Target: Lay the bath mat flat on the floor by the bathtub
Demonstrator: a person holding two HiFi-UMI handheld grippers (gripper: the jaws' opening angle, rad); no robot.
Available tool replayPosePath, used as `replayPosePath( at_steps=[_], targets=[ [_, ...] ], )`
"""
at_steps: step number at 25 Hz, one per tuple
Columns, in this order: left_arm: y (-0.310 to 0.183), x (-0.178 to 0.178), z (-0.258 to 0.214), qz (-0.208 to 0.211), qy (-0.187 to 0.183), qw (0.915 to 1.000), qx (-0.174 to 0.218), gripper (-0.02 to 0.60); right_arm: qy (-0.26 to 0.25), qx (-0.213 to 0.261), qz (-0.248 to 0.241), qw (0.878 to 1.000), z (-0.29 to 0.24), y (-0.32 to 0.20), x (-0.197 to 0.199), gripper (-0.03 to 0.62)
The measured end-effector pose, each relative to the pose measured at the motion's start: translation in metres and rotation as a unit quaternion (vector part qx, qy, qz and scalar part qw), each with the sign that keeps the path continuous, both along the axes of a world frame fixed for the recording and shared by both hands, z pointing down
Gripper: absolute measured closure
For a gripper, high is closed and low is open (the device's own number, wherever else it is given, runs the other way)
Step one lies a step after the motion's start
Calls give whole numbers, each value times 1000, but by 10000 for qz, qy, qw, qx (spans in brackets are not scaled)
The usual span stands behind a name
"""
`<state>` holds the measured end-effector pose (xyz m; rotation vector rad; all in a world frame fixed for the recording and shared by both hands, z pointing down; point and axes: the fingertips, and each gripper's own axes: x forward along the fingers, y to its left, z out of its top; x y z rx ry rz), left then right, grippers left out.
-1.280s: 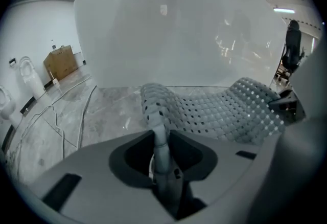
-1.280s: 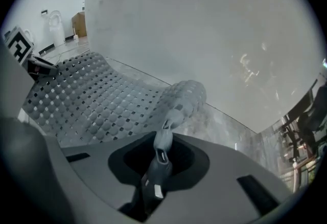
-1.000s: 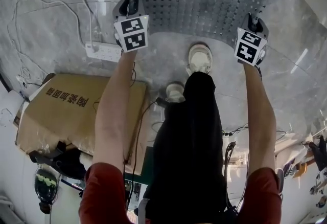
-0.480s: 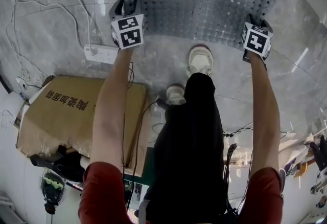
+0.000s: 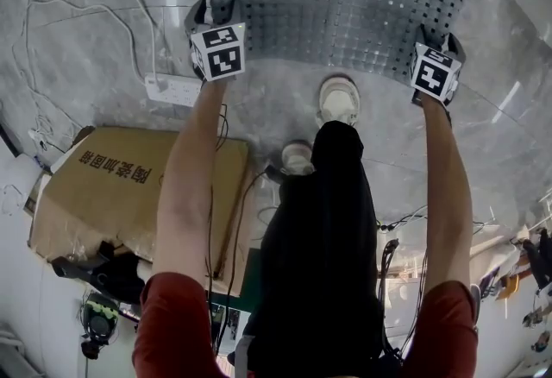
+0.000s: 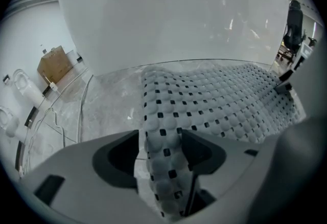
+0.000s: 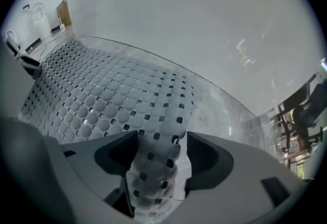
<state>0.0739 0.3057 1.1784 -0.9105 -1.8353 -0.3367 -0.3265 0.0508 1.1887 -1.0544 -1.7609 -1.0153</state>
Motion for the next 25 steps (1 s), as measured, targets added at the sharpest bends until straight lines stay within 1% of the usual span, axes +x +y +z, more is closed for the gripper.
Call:
replayPosePath(
  at_steps=[5,8,12,18,22,25],
  targets=[
    [-9,-7,-17,170,5,9998,133,325,29,-29,-131,9999,-17,-2,13,289],
    [-18,-18,-35,247,-63,9995,189,325,101,-71,-43,9999,-32,-5,21,289],
    [-33,-41,-66,444,-151,9985,273,324,198,-179,75,9996,-63,-4,32,288],
    [-65,-72,-127,549,-363,9966,486,324,406,-391,165,9983,-128,3,53,288],
    [-77,-92,-178,814,-530,9941,475,324,473,-660,280,9963,-182,12,63,289],
    [-82,-103,-221,847,-739,9927,446,324,449,-902,377,9942,-227,20,66,287]
  ],
)
